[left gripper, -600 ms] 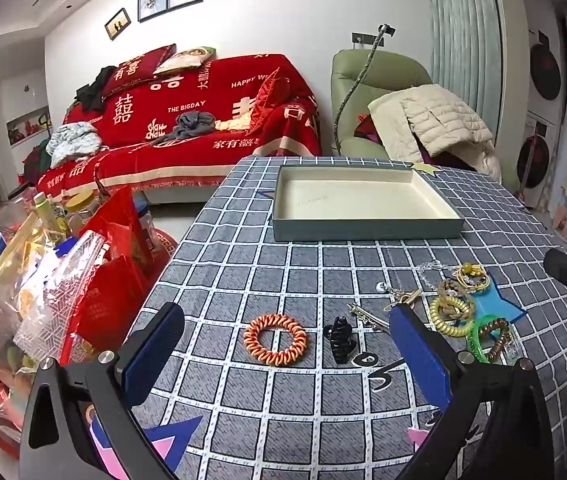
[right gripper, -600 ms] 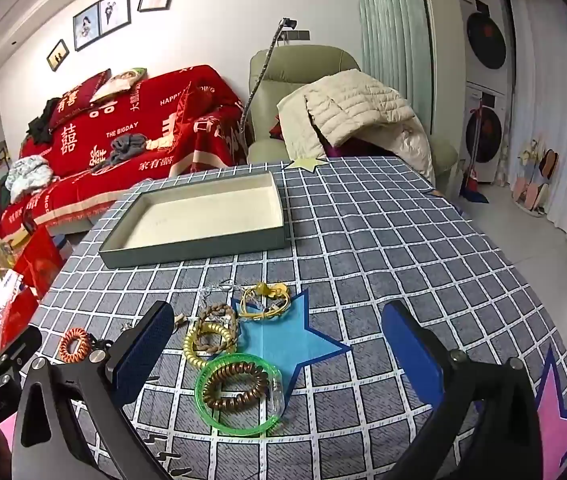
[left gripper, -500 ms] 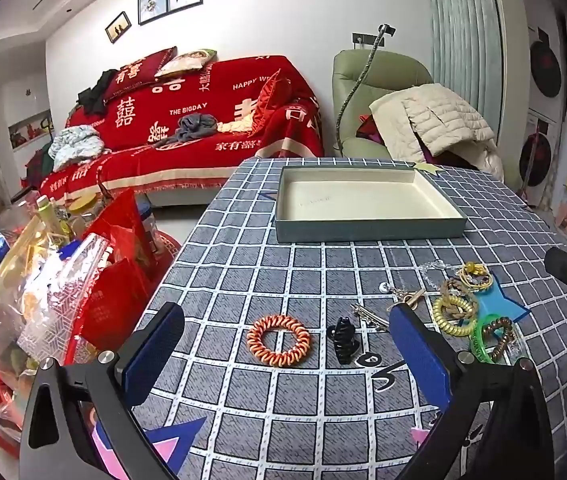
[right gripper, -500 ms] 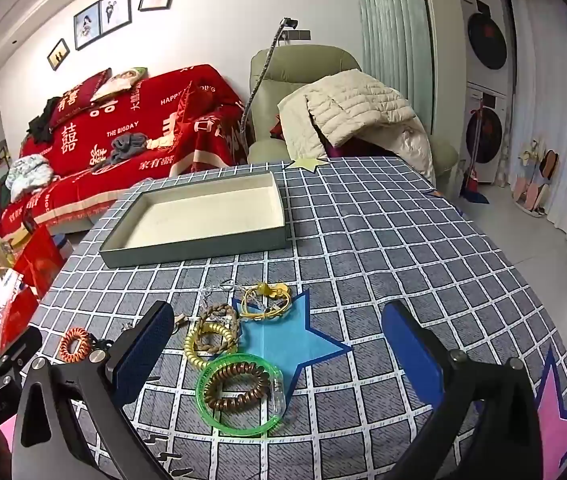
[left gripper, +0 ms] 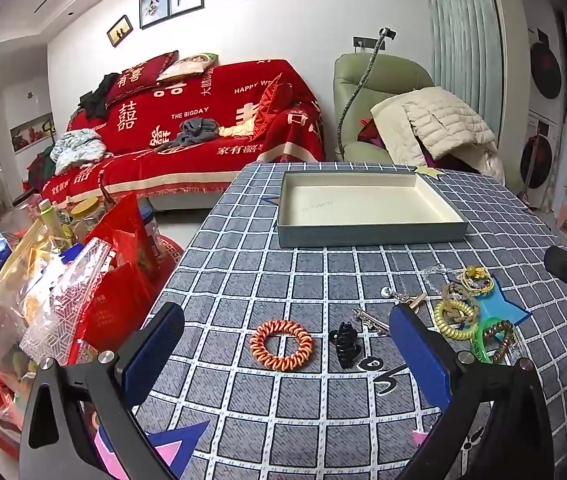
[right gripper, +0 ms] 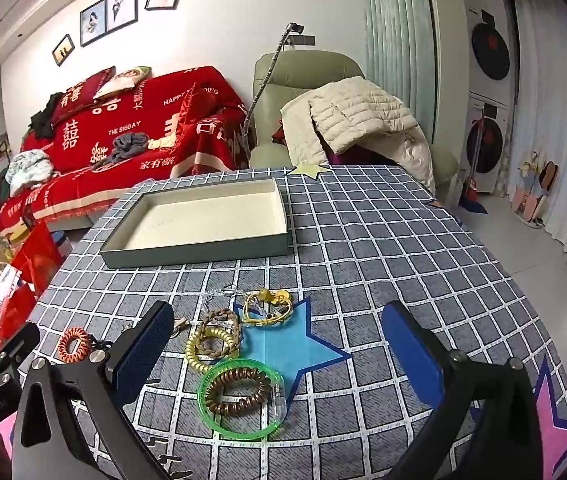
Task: Organize jewelry
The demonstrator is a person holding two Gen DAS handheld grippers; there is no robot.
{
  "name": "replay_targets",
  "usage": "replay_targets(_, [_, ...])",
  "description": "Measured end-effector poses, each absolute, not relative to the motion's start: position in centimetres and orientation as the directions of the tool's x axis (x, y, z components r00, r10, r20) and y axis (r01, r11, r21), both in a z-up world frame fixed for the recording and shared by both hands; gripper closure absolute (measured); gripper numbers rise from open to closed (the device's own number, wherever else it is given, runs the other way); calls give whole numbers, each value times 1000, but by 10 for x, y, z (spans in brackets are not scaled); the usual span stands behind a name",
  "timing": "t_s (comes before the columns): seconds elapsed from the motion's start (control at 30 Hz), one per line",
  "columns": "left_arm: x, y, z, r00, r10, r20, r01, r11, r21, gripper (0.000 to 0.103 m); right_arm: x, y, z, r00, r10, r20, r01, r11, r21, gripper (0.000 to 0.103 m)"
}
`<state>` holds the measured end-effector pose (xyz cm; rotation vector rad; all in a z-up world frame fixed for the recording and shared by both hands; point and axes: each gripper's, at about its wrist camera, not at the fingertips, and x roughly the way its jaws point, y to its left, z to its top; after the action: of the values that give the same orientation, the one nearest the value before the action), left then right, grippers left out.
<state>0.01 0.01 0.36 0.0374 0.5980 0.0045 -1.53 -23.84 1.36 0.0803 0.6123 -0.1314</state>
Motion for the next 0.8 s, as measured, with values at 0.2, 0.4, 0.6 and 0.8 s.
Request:
replay_targets(0.2, [1, 0, 4, 828, 22, -560, 1, 999, 41, 0, -15, -238, 15, 810, -98, -578, 144, 989, 34, 0])
replay_targets(0.4, [0, 2, 3, 829, 25, -558, -2, 999, 42, 0, -15, -237, 14, 811, -99, -577, 144, 989, 33, 0])
replay_targets(0.6, [1, 2, 4, 829, 24, -558, -1, 999, 41, 0, -15, -237, 15, 813, -100, -573, 143, 989, 30, 0])
replay_targets(0.8, [1, 2, 3, 830, 24, -558, -1, 999, 41, 0, -15, -236, 16, 813, -101, -573, 143, 989, 29, 0])
